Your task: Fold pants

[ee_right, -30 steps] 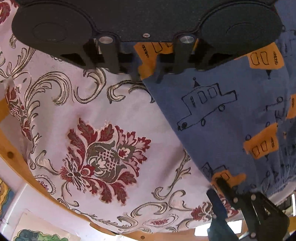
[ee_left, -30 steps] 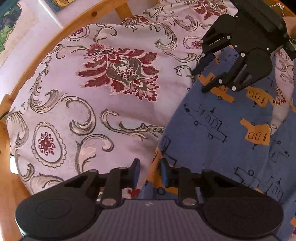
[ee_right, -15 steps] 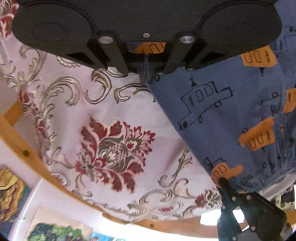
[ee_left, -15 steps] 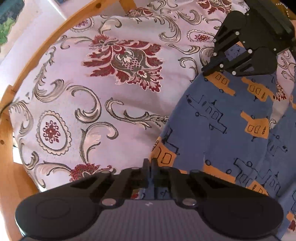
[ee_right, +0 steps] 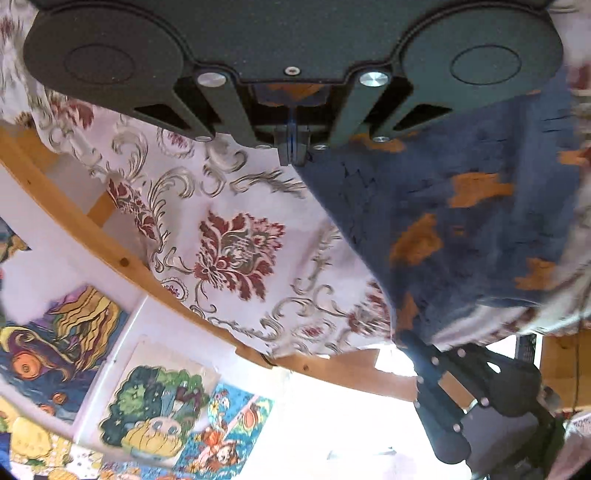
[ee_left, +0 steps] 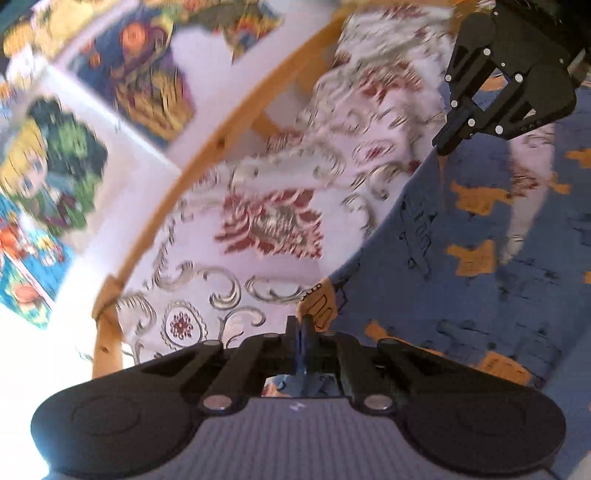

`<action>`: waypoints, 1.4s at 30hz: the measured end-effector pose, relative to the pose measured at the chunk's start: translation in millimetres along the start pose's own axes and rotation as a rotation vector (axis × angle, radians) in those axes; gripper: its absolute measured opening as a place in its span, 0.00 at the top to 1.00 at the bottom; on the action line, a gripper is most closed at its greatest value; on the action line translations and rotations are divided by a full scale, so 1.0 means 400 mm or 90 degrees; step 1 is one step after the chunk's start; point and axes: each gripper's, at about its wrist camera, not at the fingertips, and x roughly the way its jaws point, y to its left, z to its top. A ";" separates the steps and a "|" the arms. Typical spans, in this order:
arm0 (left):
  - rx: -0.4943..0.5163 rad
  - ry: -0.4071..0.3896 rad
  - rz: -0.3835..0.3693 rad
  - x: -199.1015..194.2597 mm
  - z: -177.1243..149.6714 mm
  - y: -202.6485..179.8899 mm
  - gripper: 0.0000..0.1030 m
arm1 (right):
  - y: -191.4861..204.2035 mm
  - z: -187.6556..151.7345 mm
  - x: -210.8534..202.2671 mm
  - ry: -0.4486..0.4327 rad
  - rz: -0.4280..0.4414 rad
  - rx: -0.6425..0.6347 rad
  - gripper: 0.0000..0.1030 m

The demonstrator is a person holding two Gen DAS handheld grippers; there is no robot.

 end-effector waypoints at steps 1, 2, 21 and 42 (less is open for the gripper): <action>0.002 -0.012 0.000 -0.026 -0.007 -0.016 1.00 | 0.021 -0.007 -0.031 -0.001 0.003 0.009 1.00; 0.004 -0.022 -0.003 -0.052 -0.013 -0.032 1.00 | 0.039 -0.012 -0.053 0.000 0.006 0.016 1.00; 0.084 0.002 -0.152 -0.233 -0.152 -0.266 1.00 | 0.340 -0.141 -0.189 0.079 0.047 0.105 1.00; 0.094 0.100 -0.240 -0.165 -0.182 -0.295 0.97 | 0.341 -0.196 -0.130 0.122 0.076 0.178 0.92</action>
